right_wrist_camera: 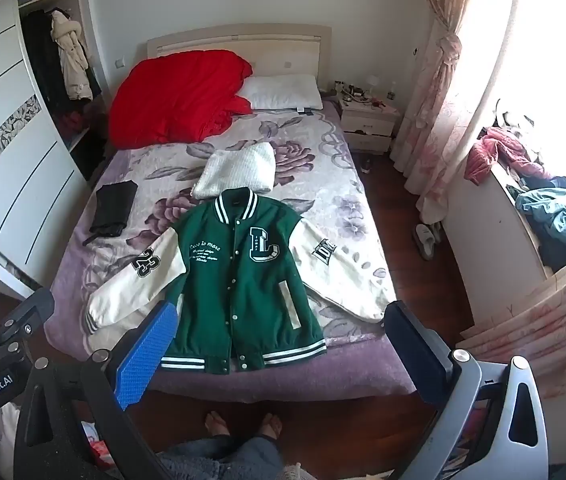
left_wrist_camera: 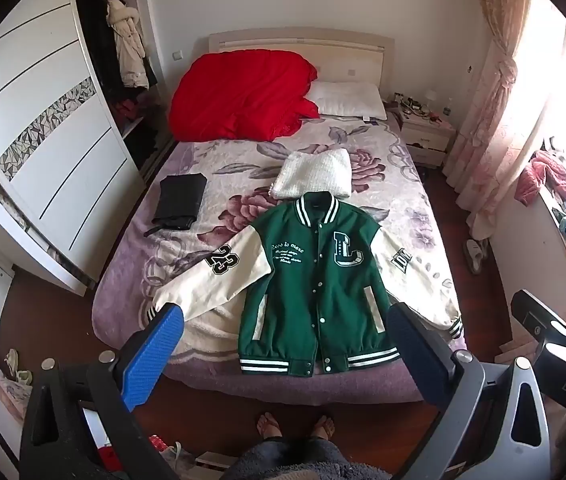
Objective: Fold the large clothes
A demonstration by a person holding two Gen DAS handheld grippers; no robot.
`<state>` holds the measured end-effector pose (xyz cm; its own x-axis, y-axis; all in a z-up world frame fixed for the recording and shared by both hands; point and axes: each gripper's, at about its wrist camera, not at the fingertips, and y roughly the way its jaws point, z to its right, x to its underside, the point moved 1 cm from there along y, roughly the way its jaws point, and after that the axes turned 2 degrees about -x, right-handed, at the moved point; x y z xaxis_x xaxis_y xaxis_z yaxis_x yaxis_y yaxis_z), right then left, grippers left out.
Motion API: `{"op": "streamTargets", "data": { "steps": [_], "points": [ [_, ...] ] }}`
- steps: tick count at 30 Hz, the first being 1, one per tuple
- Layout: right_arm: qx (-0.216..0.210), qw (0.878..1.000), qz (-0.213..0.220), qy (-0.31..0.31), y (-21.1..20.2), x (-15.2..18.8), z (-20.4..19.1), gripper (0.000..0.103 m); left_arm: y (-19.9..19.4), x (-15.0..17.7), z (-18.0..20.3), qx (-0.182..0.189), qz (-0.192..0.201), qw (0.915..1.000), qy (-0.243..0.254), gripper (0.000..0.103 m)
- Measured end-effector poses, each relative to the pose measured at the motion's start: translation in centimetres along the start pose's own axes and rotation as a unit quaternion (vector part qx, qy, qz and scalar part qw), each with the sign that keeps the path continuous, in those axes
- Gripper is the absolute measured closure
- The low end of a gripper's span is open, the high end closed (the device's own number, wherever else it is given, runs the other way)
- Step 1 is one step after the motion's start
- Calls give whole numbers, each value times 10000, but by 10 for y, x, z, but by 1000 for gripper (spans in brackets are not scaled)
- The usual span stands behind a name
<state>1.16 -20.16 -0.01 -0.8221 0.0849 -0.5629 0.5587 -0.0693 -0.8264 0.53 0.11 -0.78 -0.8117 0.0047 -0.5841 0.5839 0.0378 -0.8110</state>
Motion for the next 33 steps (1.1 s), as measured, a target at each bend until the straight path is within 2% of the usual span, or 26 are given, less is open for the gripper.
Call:
{"op": "streamTargets", "data": {
  "steps": [8, 22, 27, 33],
  "points": [
    [-19, 10000, -22, -9, -1, -1, 0, 0, -2, -14, 11, -87, 29, 9999, 86, 0],
    [-47, 10000, 73, 24, -3, 4, 4, 0, -12, -6, 8, -18, 187, 9998, 111, 0],
    [-13, 9999, 101, 29, -10, -14, 0, 0, -12, -7, 11, -43, 198, 9997, 132, 0],
    [-28, 9999, 123, 26, -10, -15, 0, 0, -13, -6, 15, -38, 256, 9996, 139, 0]
  ]
}}
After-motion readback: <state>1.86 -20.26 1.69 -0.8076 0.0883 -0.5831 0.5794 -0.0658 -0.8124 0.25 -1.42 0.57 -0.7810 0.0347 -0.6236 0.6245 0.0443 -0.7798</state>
